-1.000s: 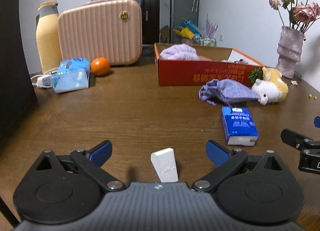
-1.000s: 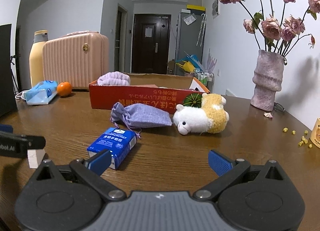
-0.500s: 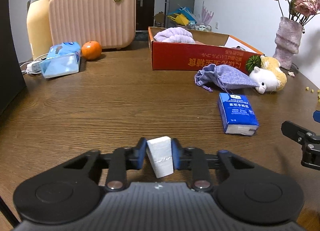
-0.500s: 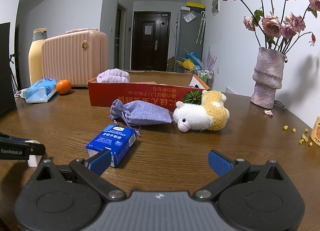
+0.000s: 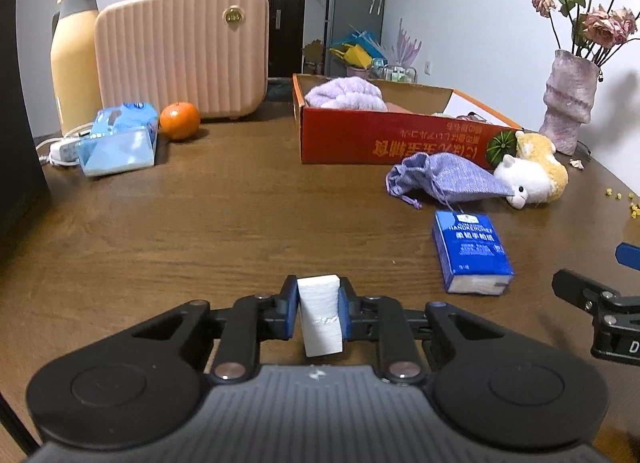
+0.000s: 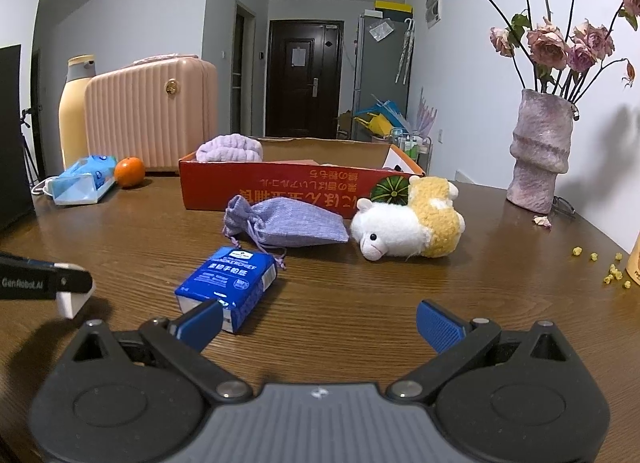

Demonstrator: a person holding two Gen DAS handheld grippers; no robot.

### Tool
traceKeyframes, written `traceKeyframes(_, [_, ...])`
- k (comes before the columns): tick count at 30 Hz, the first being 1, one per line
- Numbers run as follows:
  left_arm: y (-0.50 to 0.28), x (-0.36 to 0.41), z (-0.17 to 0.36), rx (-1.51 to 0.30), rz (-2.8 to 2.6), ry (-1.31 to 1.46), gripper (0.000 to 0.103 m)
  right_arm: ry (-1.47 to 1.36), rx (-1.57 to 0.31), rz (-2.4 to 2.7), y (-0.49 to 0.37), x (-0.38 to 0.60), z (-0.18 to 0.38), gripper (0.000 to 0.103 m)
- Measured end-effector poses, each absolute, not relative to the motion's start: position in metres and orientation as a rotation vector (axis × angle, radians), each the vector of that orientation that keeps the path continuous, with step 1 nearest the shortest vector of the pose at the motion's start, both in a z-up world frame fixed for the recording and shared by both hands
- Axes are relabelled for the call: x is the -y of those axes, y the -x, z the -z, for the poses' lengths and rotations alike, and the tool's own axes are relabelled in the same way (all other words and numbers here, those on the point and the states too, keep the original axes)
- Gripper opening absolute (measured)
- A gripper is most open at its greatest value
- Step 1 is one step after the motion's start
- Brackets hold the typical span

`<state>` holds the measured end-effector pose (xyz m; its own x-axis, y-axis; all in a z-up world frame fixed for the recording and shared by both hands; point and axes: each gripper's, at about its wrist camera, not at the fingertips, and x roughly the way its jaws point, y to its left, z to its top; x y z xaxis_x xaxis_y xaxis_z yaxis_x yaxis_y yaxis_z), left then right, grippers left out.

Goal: Organize soft objects
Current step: 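Grasp the blue handkerchief pack with the right gripper while the left holds the white block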

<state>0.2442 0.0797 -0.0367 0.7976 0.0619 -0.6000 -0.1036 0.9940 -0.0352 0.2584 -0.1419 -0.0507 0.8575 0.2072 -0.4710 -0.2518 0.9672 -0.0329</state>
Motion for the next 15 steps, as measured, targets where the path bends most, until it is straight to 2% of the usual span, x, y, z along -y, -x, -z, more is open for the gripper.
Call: traceKeyframes(15, [-0.259, -0.087, 0.033, -0.577, -0.1, 0.036, 0.02, 0.043, -0.518, -0.299, -0.273, 0.122, 0.052, 0.103])
